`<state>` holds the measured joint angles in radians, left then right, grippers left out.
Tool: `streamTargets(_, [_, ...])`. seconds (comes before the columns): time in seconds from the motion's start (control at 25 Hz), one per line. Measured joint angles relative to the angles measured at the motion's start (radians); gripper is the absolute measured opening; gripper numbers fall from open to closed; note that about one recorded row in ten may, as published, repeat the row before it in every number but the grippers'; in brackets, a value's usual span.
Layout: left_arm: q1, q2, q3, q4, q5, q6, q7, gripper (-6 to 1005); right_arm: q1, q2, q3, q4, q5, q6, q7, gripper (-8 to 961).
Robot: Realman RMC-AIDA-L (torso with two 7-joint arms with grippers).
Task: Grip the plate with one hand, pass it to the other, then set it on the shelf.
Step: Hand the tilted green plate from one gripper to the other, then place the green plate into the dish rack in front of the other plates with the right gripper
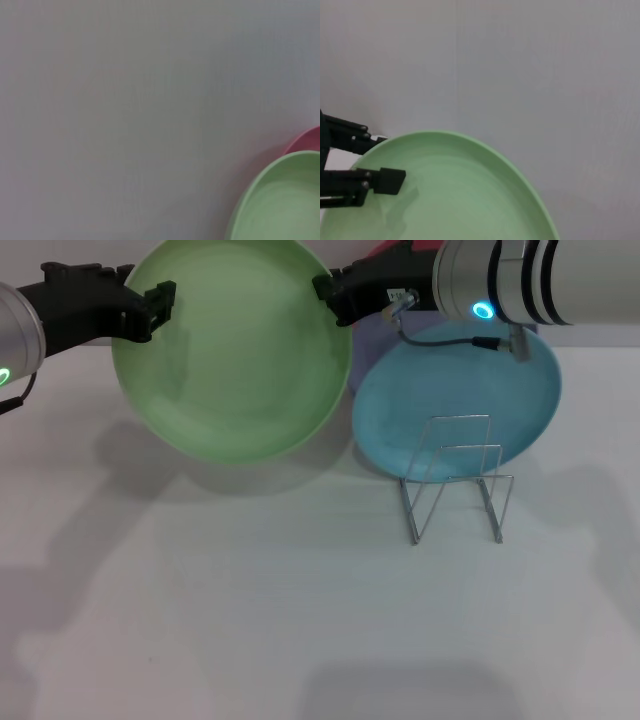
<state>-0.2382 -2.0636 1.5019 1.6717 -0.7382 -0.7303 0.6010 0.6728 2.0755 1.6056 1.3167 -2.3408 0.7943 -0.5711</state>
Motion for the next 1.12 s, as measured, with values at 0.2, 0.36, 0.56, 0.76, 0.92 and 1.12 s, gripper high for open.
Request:
streamTargets(0.2, [0.022, -0.001, 0.007, 0.03, 0.0, -0.005, 0.009, 375, -0.013, 0.001, -0.005, 0.008, 0.0, 0.0, 0.007, 19])
streamTargets(0.36, [0.048, 0.0, 0.025, 0.067, 0.0, 0.003, 0.012, 498, -0.026, 0.002, -0.006, 0.02, -0.005, 0.0, 0.008, 19])
streamTargets(0.56, [0.062, 0.0, 0.032, 0.08, 0.0, 0.029, 0.016, 687, -0.047, 0.003, -0.005, 0.041, -0.007, -0.011, 0.015, 19])
streamTargets(0.76, [0.078, 0.001, 0.051, 0.088, 0.0, 0.073, 0.023, 807, -0.065, 0.003, 0.004, 0.051, -0.008, -0.018, 0.02, 19])
streamTargets(0.92, [0.094, 0.001, 0.049, 0.092, 0.0, 0.117, 0.023, 809, -0.094, 0.003, 0.001, 0.077, -0.007, -0.026, 0.021, 19])
streamTargets(1.12, [0.128, 0.0, 0.048, 0.091, 0.001, 0.202, 0.023, 810, -0.142, 0.004, 0.003, 0.122, -0.003, -0.059, 0.023, 19])
